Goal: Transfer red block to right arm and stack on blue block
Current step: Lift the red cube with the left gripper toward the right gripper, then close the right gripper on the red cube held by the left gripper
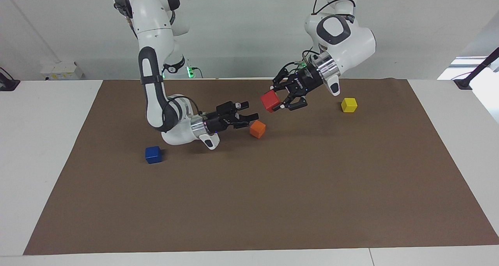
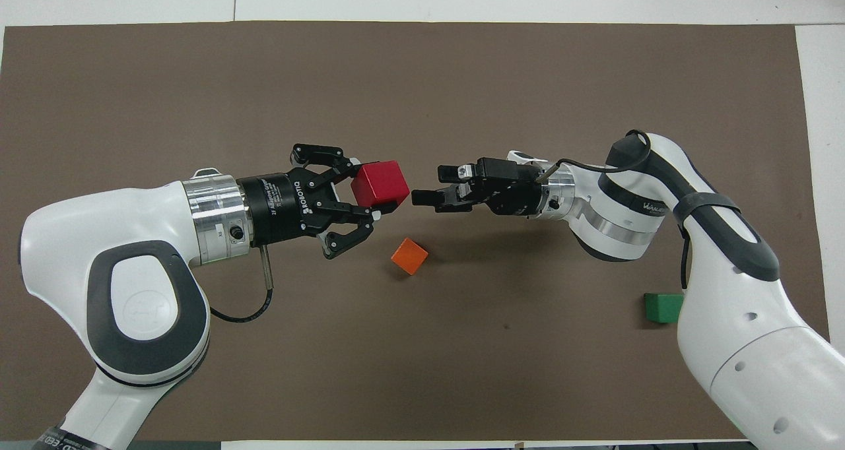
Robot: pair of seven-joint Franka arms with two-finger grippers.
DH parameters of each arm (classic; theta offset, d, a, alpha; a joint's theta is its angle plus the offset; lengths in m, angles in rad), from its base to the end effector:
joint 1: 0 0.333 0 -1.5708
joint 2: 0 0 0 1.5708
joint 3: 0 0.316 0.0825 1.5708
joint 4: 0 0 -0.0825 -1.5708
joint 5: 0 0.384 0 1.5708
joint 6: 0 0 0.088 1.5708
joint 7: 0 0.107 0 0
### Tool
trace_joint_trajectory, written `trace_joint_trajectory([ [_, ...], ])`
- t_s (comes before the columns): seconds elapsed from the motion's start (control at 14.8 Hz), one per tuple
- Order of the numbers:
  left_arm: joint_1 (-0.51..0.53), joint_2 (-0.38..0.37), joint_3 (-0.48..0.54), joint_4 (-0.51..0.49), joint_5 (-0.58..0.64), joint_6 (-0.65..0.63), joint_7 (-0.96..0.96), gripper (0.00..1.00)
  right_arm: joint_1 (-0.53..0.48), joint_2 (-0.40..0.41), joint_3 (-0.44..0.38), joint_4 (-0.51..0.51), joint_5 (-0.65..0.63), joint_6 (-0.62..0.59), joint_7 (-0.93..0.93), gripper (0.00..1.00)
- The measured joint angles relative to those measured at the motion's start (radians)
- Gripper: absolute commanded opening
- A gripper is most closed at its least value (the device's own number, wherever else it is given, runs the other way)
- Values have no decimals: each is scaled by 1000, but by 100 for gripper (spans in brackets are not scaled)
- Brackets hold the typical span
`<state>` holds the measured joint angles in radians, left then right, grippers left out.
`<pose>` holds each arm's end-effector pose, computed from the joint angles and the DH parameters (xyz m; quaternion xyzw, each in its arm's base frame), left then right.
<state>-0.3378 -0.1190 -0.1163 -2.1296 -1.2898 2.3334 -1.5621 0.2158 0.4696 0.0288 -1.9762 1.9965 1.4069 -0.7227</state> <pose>0.4861 -0.2571 0.5043 0.4949 0.7056 -0.3448 0.3720 0.5647 0.2518 0.3156 -0.5470 0.0420 0.0745 0.8328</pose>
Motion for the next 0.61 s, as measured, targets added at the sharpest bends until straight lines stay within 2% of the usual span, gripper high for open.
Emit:
trace_joint_trajectory([
  [0.34, -33, -1, 0, -30, -101, 0, 201, 0, 0, 0, -2, 0, 0, 0, 0, 100],
  [0.61, -47, 1, 1, -47, -153, 1, 279, 0, 0, 0, -2, 0, 0, 0, 0, 100],
])
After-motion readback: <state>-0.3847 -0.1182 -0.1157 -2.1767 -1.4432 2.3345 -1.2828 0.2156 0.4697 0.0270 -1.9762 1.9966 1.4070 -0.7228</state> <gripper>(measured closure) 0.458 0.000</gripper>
